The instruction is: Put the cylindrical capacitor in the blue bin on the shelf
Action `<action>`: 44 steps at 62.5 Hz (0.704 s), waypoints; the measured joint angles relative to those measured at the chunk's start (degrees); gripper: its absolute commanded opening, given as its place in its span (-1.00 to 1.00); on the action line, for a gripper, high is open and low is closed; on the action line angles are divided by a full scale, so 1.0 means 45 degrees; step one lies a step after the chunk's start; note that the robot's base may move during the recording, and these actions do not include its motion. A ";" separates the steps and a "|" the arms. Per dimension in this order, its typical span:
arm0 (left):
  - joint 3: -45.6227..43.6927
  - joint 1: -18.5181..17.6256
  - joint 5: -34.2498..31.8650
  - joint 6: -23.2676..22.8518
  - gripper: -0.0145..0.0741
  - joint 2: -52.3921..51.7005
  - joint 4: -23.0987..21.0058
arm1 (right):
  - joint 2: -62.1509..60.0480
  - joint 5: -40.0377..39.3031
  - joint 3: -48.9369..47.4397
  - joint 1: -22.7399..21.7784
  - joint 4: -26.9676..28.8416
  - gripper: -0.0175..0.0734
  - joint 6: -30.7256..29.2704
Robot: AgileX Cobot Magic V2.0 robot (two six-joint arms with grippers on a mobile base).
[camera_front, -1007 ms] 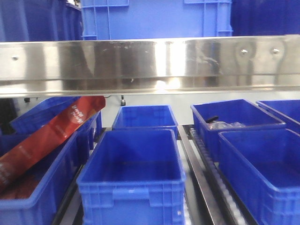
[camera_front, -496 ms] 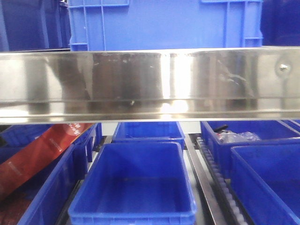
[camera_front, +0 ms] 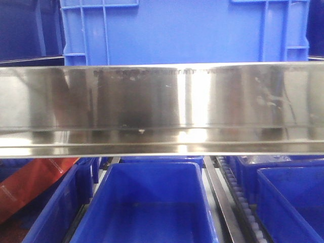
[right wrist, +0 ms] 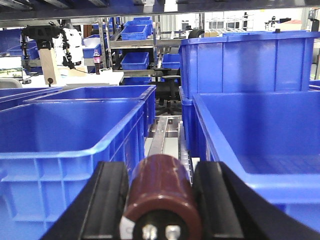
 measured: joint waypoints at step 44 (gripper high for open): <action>0.0020 0.0000 -0.0169 0.0000 -0.92 0.0000 0.0000 | 0.0000 -0.0023 0.0000 0.0000 0.0000 -0.98 -0.0018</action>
